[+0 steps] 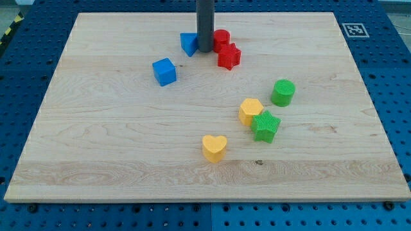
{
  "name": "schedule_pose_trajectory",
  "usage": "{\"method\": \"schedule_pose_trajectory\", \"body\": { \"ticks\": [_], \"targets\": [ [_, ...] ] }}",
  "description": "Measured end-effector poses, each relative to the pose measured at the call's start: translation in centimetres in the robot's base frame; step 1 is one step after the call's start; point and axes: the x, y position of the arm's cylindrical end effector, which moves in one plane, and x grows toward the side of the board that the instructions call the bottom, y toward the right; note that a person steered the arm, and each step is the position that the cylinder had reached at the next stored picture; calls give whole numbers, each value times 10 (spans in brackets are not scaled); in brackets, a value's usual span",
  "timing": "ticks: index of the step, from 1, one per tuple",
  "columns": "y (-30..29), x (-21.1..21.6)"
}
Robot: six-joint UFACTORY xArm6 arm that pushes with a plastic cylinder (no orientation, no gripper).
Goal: Form a semi circle out of the red blocks and the blue blocks
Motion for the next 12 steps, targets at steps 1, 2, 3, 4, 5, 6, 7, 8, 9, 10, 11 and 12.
{"method": "schedule_pose_trajectory", "body": {
  "ticks": [1, 2, 3, 4, 5, 6, 7, 8, 9, 10, 11, 12],
  "targets": [
    [3, 20],
    [4, 41],
    [5, 46],
    [16, 34],
    [20, 18],
    [36, 23],
    [53, 40],
    [68, 57],
    [72, 67],
    [74, 78],
    [85, 101],
    [74, 108]
  ]
}}
